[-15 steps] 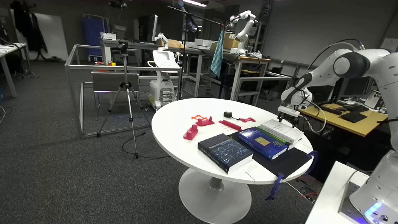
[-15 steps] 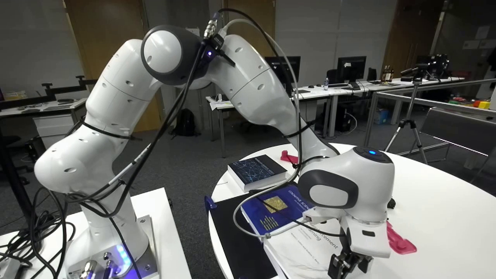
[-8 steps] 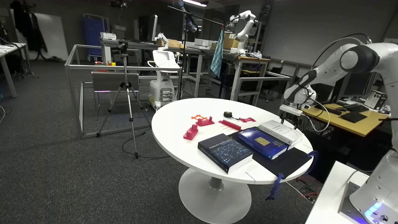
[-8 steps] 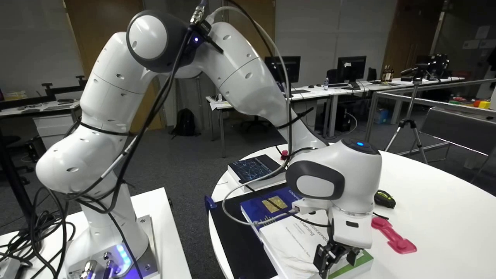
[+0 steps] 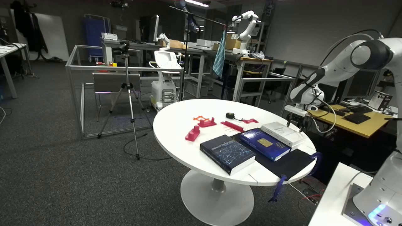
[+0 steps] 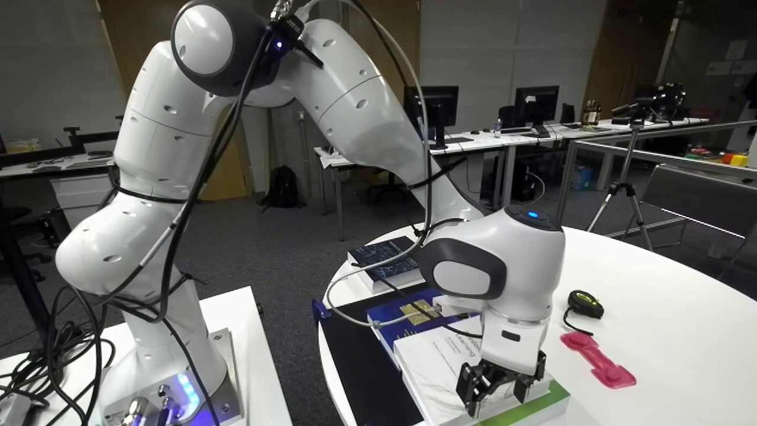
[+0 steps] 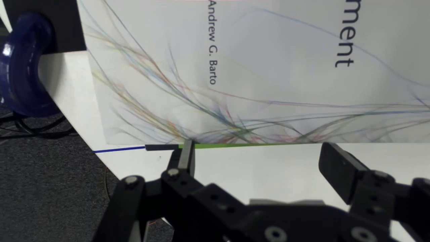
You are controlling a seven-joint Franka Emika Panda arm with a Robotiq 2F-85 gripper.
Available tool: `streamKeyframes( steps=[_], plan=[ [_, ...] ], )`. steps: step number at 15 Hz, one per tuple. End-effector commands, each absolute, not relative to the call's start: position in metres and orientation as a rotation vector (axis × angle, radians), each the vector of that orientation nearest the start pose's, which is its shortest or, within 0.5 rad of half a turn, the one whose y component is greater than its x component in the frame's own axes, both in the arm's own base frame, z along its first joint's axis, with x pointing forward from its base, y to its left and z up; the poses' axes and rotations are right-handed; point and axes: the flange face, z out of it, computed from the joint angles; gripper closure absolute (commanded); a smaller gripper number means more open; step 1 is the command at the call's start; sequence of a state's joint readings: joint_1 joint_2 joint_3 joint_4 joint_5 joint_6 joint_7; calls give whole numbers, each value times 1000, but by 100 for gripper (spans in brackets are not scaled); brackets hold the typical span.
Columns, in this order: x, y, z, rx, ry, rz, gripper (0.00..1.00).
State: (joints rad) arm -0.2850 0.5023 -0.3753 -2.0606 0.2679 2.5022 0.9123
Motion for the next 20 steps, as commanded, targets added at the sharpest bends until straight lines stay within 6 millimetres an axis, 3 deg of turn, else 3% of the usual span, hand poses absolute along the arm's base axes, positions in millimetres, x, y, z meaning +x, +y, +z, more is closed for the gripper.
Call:
streamKeyframes(
  steps=[1,6,14,20],
  plan=[
    [457,-346,214,-1992,2437,50,0],
    [467,-344,214,-1975,2458,15,0],
    [466,-377,229,-1920,2531,-80,0],
    [476,-367,208,-1875,2560,-56,0]
  ],
)
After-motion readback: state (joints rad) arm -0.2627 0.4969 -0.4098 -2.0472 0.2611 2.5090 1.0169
